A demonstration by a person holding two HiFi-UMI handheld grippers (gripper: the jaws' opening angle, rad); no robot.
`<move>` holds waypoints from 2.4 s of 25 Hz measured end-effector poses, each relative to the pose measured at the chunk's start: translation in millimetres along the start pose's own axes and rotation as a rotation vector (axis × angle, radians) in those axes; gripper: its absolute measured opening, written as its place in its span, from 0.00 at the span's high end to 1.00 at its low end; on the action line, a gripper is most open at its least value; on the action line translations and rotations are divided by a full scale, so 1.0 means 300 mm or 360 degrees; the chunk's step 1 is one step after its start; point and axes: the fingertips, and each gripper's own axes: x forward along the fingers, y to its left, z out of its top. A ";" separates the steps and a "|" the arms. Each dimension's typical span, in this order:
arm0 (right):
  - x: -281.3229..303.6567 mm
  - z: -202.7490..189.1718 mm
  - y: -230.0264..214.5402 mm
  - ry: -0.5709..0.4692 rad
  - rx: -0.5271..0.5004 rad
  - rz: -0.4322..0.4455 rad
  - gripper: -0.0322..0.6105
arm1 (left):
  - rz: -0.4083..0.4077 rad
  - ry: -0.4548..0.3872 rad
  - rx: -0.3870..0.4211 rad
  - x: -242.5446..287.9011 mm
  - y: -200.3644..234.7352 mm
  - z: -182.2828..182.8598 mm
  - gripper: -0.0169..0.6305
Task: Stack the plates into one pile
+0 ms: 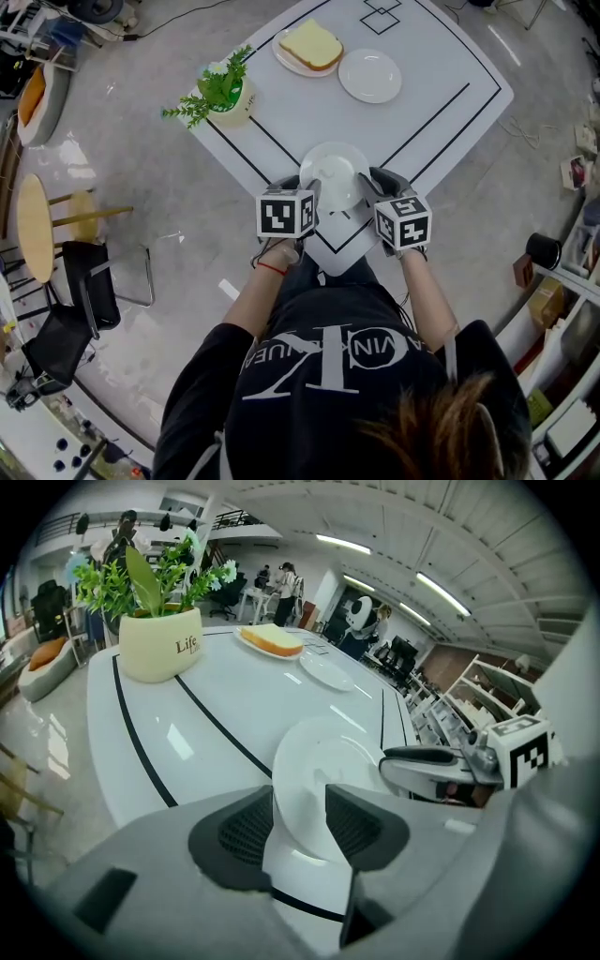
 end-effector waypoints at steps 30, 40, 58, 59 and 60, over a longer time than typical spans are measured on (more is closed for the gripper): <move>-0.051 0.133 -0.232 -0.0134 0.0016 0.0050 0.76 | 0.0046 -0.0341 -0.0066 -0.029 0.015 0.277 0.71; -0.025 0.241 -0.370 -0.0195 0.0053 0.0071 0.76 | -0.0032 -0.0370 -0.0105 0.076 -0.079 0.376 0.71; 0.208 0.464 -0.606 -0.0155 0.0094 -0.0123 0.75 | -0.0211 -0.0325 -0.0035 0.383 -0.095 0.674 0.69; 0.218 0.470 -0.613 -0.0147 0.0095 -0.0131 0.74 | -0.0211 -0.0324 -0.0026 0.393 -0.094 0.683 0.69; 0.227 0.474 -0.619 -0.0136 0.0094 -0.0139 0.74 | -0.0214 -0.0319 -0.0019 0.404 -0.096 0.689 0.69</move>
